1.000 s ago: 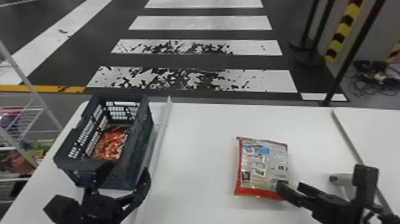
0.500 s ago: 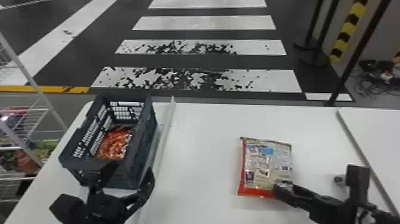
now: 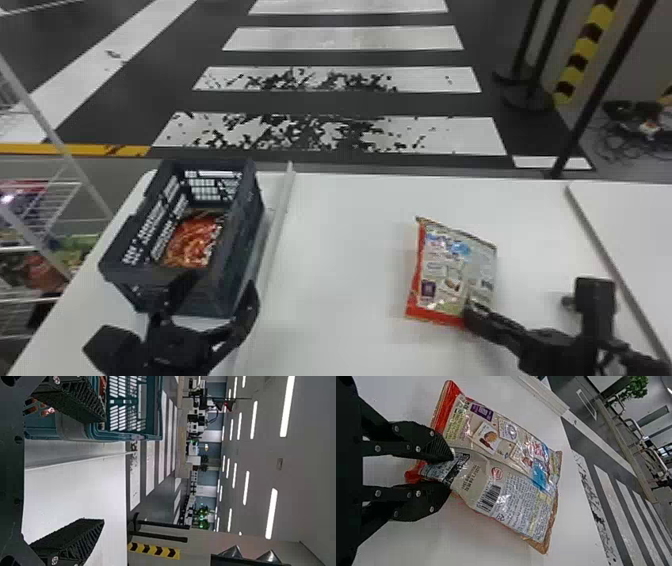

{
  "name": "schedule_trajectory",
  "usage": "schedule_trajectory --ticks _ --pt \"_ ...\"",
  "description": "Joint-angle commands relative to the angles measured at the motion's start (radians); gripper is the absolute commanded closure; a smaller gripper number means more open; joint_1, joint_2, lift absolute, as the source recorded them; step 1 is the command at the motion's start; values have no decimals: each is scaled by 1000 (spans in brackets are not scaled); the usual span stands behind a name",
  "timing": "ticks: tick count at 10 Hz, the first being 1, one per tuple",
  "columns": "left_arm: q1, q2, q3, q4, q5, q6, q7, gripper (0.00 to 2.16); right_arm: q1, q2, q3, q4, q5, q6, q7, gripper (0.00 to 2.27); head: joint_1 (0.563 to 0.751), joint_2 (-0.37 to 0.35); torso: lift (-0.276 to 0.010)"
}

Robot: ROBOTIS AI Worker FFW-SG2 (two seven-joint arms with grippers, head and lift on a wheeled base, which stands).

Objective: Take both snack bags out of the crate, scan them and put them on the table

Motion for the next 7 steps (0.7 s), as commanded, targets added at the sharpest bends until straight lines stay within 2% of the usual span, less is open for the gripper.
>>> schedule_trajectory --ticks 1,4,7 --pt "0 2 0 0 0 1 0 87 12 1 0 -6 1 -42 -3 2260 695 78 -92" --pt "0 2 0 -2 0 1 0 87 46 4 -38 -60 -42 -67 -37 2260 695 69 -92" --pt "2 2 0 -6 -2 4 0 87 70 10 -173 -124 -164 -64 -52 2260 695 23 -92"
